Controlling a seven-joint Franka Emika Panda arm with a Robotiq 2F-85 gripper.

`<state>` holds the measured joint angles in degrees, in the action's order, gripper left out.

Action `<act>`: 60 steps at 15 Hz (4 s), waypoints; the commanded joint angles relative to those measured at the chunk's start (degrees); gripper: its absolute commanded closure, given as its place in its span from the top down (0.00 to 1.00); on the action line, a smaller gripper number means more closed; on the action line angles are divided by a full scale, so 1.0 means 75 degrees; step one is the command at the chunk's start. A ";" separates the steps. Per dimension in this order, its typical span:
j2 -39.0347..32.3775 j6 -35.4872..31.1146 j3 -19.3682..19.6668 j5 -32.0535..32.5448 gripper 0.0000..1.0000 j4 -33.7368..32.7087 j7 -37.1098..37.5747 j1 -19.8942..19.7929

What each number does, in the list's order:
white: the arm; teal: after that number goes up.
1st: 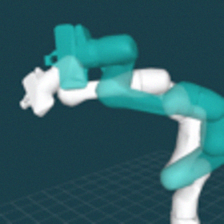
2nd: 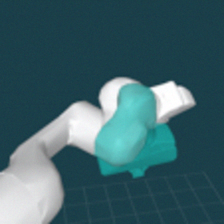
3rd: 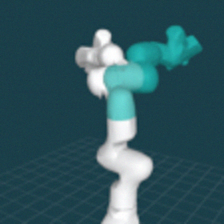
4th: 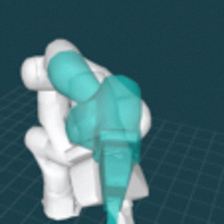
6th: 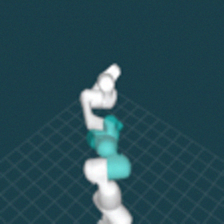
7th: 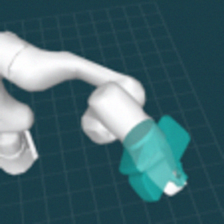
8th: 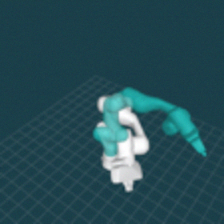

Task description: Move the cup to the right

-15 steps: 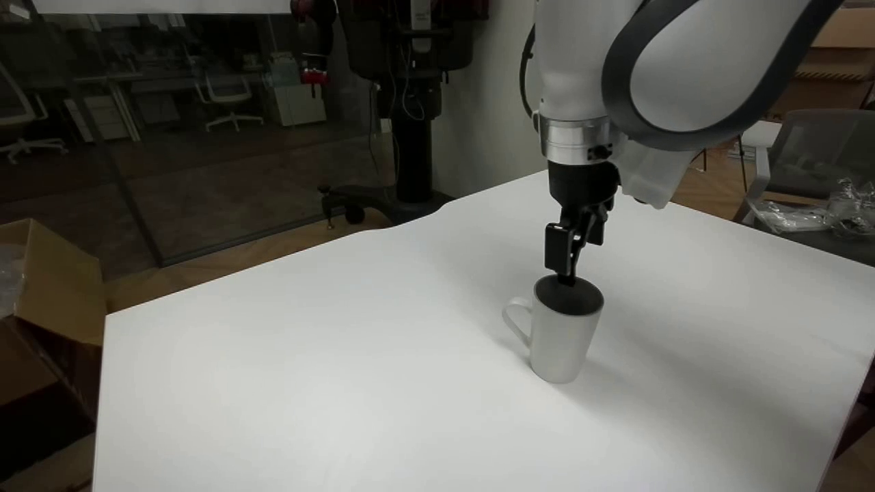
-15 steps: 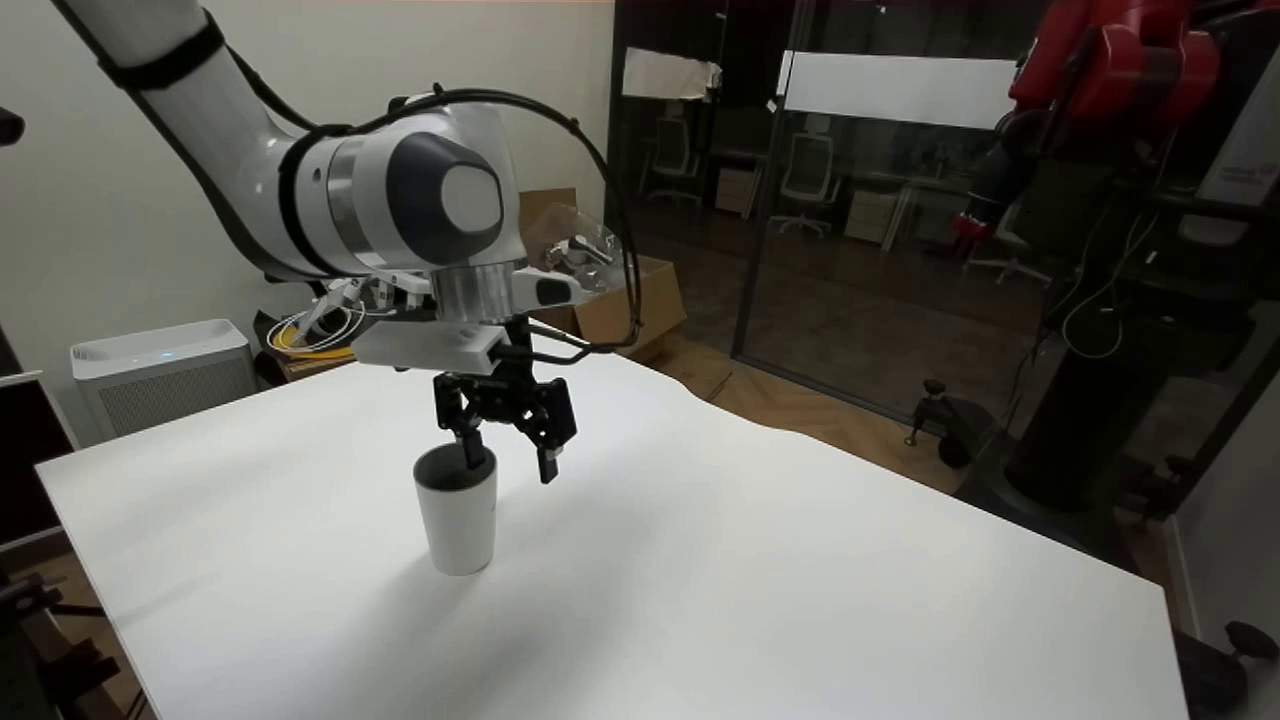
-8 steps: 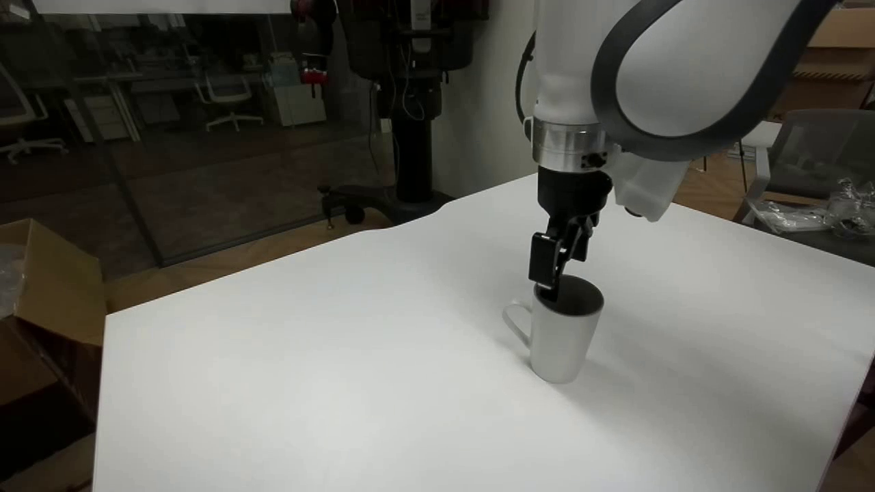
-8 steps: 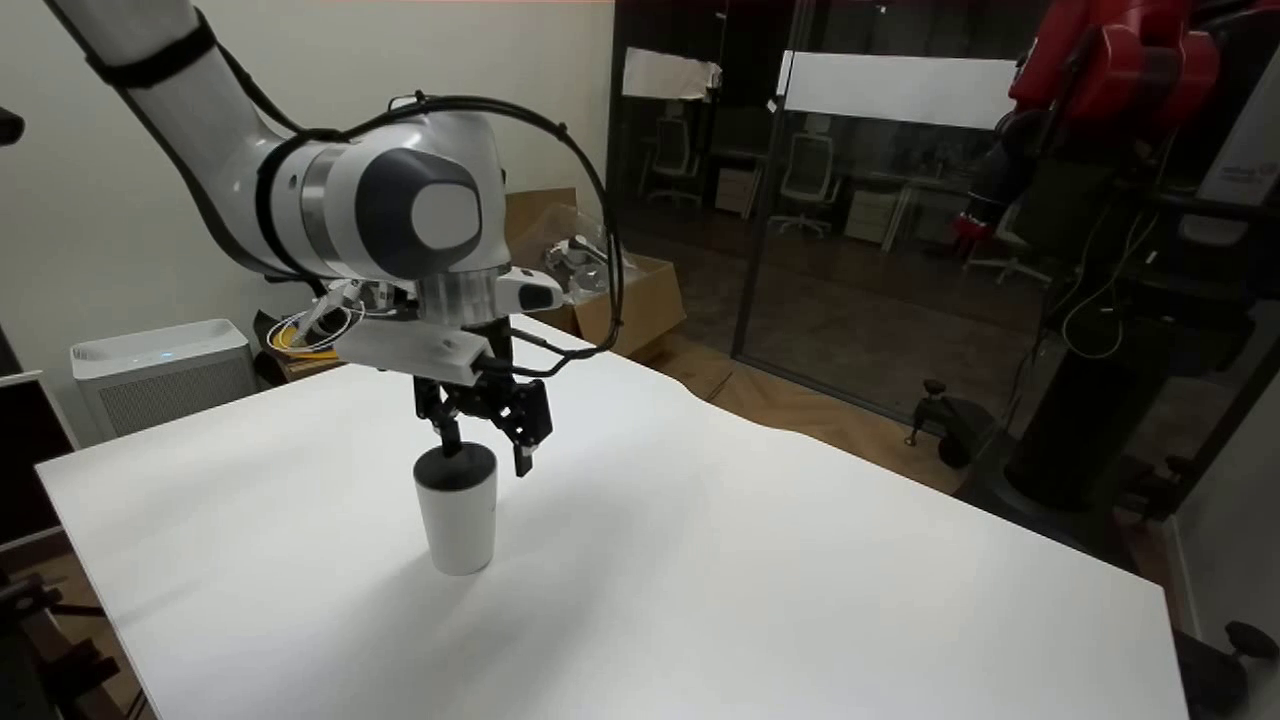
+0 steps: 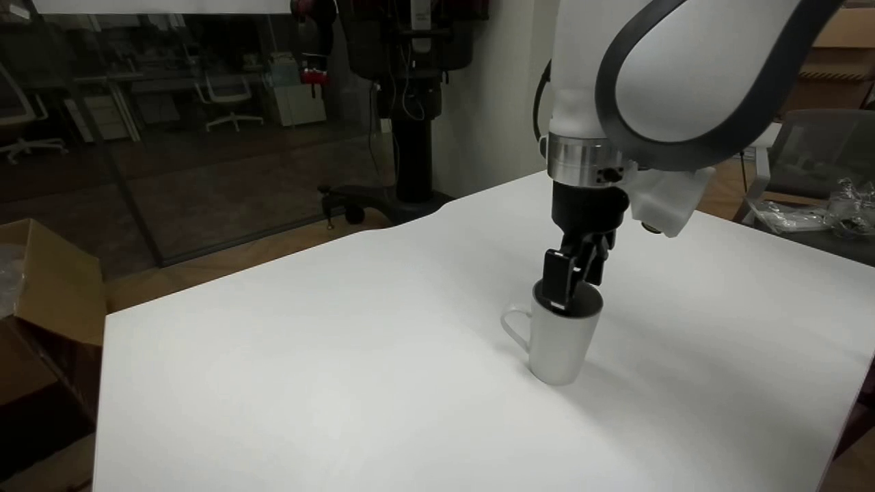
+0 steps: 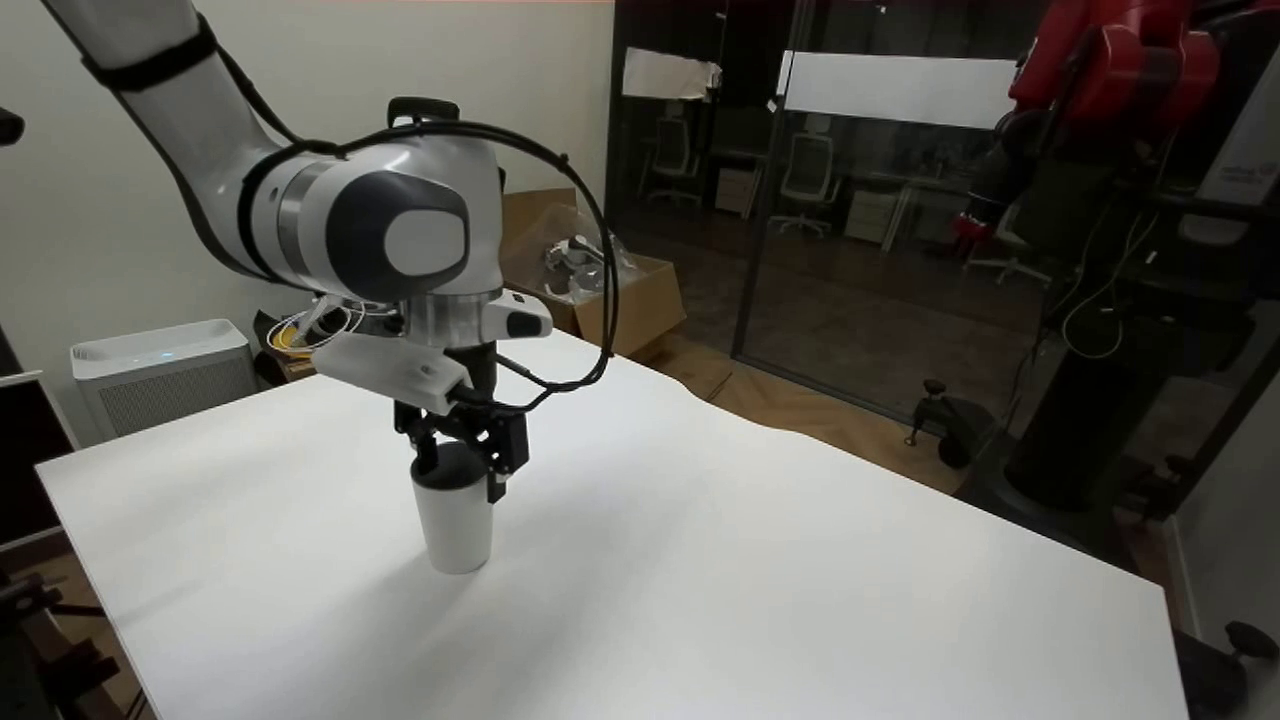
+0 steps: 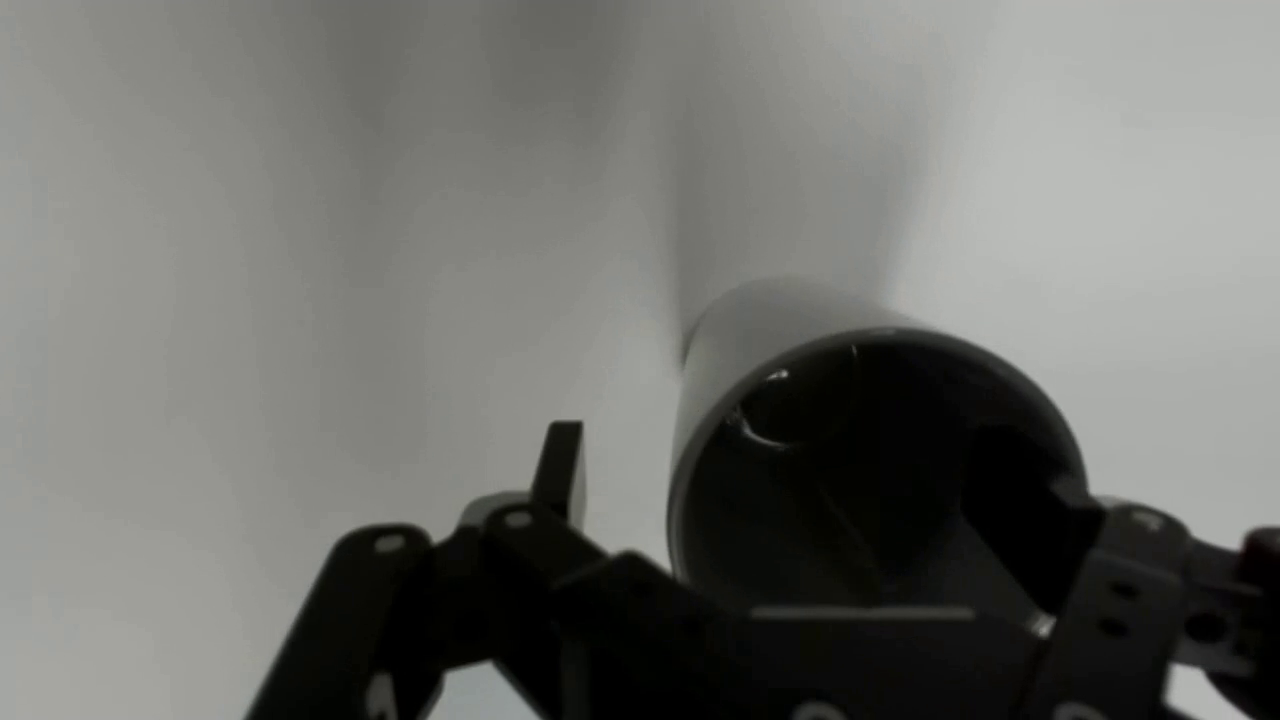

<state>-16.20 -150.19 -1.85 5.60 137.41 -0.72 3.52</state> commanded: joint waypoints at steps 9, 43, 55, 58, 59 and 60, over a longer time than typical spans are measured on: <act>0.0094 0.0198 0.0111 0.0016 0.11 0.0032 -0.0071 -0.0164; -0.1628 0.1200 0.0836 -0.2881 0.02 -0.3147 0.2197 -0.1218; -0.1994 0.1141 0.1144 -0.2759 0.38 -0.3564 0.3328 -0.0980; -0.1951 0.1086 0.1191 -0.2724 0.58 -0.3601 0.3448 -0.0915; -0.1921 0.1067 0.1199 -0.2714 0.66 -0.3590 0.3476 -0.0893; -0.1873 0.1021 0.1208 -0.2699 0.72 -0.3554 0.3497 -0.0863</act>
<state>-30.89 -142.65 6.08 -15.60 111.42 22.43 -4.41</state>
